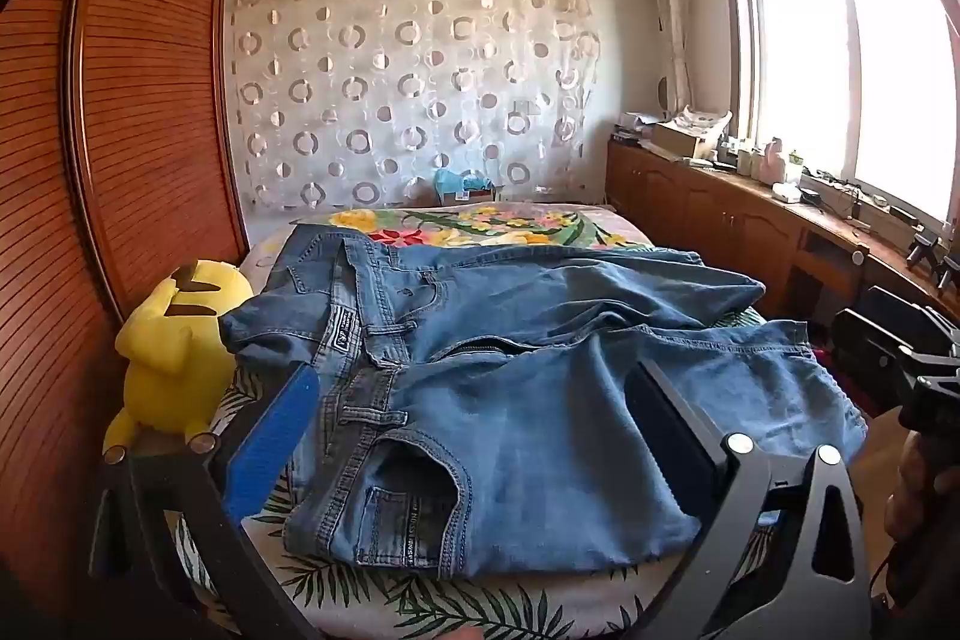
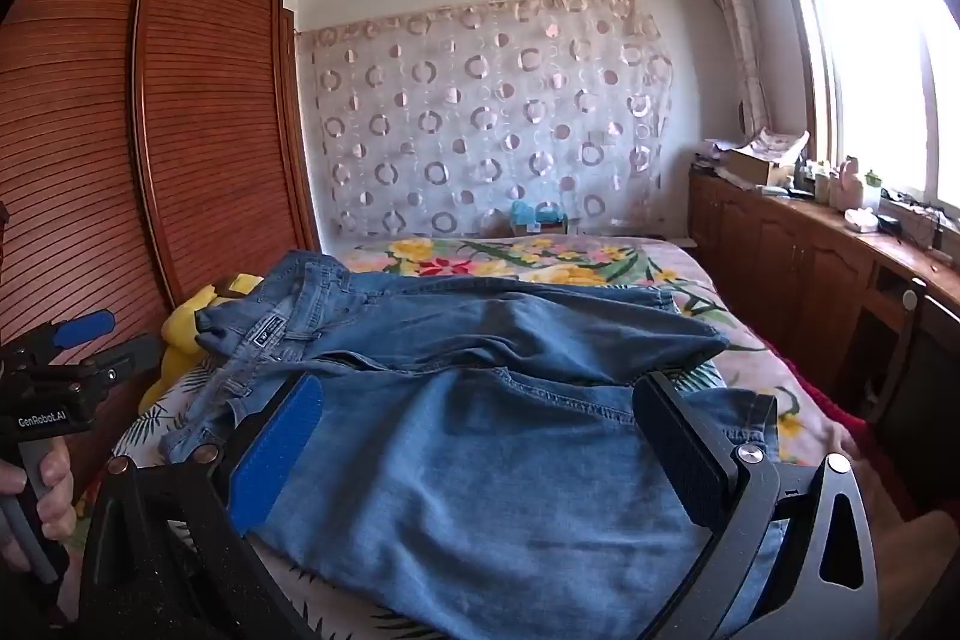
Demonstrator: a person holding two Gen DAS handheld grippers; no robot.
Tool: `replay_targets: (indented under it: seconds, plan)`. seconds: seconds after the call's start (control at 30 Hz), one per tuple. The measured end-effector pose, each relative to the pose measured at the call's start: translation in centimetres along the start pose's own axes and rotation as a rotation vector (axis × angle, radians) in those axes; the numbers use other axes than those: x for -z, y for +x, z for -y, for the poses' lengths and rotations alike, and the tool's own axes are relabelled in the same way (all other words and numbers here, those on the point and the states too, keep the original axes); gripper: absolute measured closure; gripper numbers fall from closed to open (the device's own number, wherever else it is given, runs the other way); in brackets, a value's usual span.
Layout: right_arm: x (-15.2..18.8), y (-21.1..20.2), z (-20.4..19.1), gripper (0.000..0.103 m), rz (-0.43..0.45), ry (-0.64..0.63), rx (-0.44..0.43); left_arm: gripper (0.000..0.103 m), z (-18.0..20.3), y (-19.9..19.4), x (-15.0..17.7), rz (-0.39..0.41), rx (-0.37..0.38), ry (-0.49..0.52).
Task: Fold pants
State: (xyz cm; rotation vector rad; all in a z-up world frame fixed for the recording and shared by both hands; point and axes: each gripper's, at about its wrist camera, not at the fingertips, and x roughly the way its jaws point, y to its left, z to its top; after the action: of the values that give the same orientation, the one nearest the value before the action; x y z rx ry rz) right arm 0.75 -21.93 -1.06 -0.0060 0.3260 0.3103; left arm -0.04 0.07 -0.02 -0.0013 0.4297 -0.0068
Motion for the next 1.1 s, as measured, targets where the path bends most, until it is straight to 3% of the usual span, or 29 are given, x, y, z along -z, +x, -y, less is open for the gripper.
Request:
replay_targets:
  seconds: [1.1]
  plan:
    - [0.09,-0.38,-0.27,0.000,0.005,0.024,-0.005,0.001,0.37,0.07,0.48,-0.005,-0.006,0.009]
